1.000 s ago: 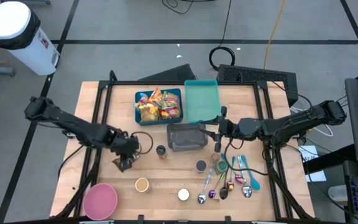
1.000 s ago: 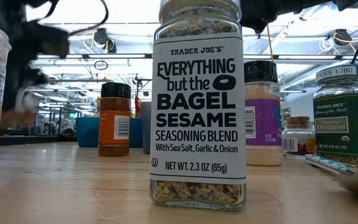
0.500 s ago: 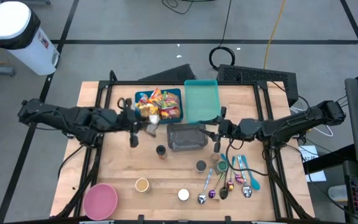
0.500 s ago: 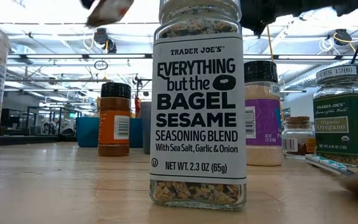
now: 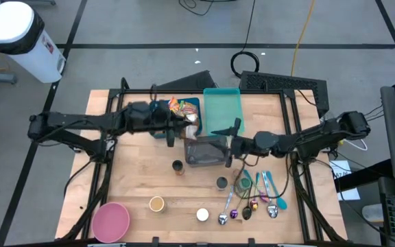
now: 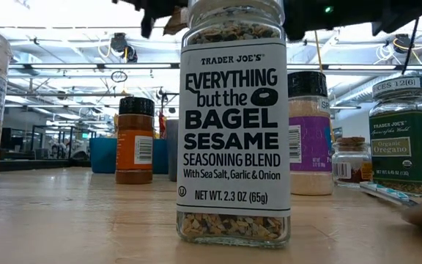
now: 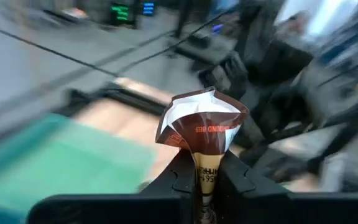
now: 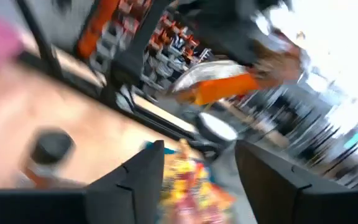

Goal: Pick & Place Food Item
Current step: Put the orange seasoning bag into the green bin

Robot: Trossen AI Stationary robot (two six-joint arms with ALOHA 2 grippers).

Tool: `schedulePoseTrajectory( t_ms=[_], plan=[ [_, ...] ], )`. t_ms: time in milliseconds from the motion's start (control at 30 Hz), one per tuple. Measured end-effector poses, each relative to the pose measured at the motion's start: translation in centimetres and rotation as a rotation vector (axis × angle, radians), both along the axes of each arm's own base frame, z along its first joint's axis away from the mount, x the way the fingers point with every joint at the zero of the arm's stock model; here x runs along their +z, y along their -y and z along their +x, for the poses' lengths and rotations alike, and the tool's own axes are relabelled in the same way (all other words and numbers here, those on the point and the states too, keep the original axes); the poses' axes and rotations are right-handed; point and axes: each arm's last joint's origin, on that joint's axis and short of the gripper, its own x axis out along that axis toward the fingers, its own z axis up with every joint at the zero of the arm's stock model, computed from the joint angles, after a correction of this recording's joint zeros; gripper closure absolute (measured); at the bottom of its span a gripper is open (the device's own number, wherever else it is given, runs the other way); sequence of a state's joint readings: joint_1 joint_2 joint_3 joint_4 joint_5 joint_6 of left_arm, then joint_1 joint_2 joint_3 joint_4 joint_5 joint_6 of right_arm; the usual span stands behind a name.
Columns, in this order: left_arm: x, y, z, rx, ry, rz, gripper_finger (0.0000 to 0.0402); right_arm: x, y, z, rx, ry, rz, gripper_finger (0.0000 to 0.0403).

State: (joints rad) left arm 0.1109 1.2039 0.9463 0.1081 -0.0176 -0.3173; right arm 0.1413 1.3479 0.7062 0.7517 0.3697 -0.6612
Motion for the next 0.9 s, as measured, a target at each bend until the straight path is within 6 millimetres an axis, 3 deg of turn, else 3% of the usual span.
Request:
schedulePoseTrajectory(
  t_ms=[200,400,567,700,900],
  plan=[
    [-1.0,-3.1,1.1,-0.130,0.033,-0.311,0.0373,0.1,-0.5,2.8,-0.074,-0.108,-0.365,0.0182],
    [-2.2,-4.7,1.4,-0.110,-0.013,-0.429,0.0376,-0.3,-1.5,4.6,-0.089,-0.093,-0.616,0.0188],
    [-2.2,-4.9,1.4,-0.122,-0.012,-0.433,0.0384,-0.8,-1.6,5.3,-0.116,-0.054,-0.714,0.0204],
    [-2.2,-4.9,1.5,-0.122,-0.007,-0.441,0.0368,-1.4,-1.5,5.5,-0.118,-0.091,-0.751,0.0225],
    [-2.2,-4.9,1.4,-0.123,-0.012,-0.435,0.0383,-1.3,-1.4,5.5,-0.116,-0.074,-0.695,0.0290]
  ],
)
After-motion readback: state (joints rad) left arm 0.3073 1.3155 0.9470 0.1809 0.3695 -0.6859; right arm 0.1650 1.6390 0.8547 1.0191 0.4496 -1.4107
